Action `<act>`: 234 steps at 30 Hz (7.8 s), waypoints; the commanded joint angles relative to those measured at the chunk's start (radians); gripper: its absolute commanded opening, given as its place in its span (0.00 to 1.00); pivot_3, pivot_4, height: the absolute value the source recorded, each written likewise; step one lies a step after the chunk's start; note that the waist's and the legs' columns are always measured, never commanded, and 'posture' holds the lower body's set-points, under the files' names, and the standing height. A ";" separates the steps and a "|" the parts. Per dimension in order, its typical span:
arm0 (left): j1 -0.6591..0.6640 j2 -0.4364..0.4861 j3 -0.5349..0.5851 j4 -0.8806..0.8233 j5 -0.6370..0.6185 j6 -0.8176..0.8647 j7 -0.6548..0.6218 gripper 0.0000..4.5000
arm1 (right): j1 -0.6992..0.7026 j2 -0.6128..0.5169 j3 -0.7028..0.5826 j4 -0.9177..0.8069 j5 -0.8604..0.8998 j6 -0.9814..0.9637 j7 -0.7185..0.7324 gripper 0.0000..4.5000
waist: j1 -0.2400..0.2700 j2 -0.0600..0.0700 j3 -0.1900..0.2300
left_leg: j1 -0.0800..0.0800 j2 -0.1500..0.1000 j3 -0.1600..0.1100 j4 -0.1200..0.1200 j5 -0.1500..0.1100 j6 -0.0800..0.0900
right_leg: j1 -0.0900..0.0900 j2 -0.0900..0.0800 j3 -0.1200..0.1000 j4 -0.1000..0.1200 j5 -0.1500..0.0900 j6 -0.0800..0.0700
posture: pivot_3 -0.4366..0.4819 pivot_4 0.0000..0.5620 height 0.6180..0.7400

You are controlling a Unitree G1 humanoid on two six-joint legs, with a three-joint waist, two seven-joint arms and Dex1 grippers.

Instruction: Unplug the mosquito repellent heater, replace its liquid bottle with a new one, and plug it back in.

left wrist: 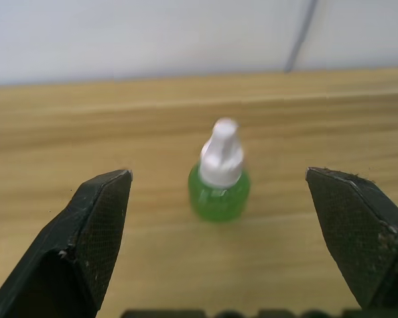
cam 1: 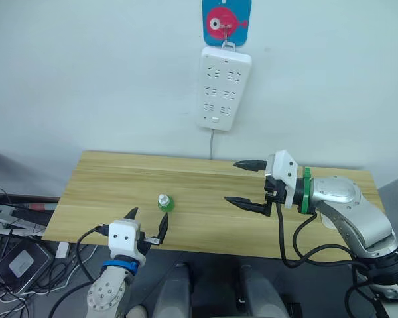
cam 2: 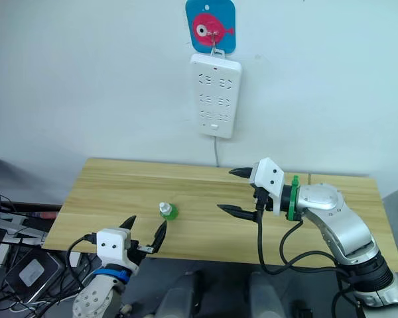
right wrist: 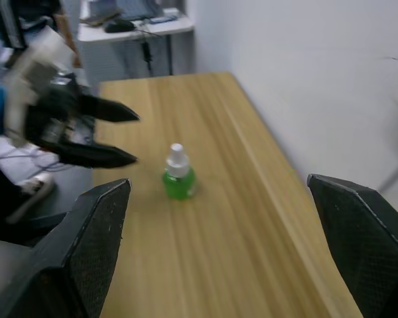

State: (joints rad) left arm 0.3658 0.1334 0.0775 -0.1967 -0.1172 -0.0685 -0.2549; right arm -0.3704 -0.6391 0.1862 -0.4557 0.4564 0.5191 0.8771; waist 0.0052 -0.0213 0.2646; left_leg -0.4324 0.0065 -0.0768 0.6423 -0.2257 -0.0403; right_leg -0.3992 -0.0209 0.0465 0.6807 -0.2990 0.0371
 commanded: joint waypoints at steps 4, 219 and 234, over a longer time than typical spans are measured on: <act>-0.101 0.000 -0.014 0.244 0.030 -0.196 -0.016 1.00 | -0.014 -0.028 -0.045 -0.113 0.091 0.112 0.002 0.99 | 0.008 0.000 0.002 | 0.000 0.000 -0.003 0.001 0.000 0.000 | 0.002 0.000 -0.003 0.001 0.000 0.000 | 0.64 0.55 1.00; -1.024 0.285 -0.319 0.367 -0.225 0.203 -1.164 0.50 | -0.088 0.169 0.014 -0.072 -0.015 0.101 -0.211 0.99 | -0.034 -0.001 0.030 | 0.000 0.002 -0.002 0.004 0.006 -0.008 | -0.006 0.007 -0.006 0.017 0.000 0.000 | 0.55 0.44 1.00; -1.018 0.285 -0.320 0.372 -0.225 0.201 -1.170 0.50 | 0.028 0.010 -0.194 -0.166 0.203 0.174 -0.096 0.99 | -0.040 -0.001 0.029 | -0.001 0.001 -0.002 0.004 0.006 -0.008 | -0.006 0.005 -0.005 0.017 0.000 0.000 | 0.53 0.46 1.00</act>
State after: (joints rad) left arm -0.6437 0.4190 -0.2496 0.2000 -0.3288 0.1446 -1.4132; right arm -0.3329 -0.6281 0.0120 -0.5666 0.5940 0.6700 0.7682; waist -0.0349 -0.0224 0.2940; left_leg -0.4326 0.0090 -0.0790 0.6459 -0.2200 -0.0486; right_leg -0.4056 -0.0163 0.0414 0.6982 -0.2992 0.0368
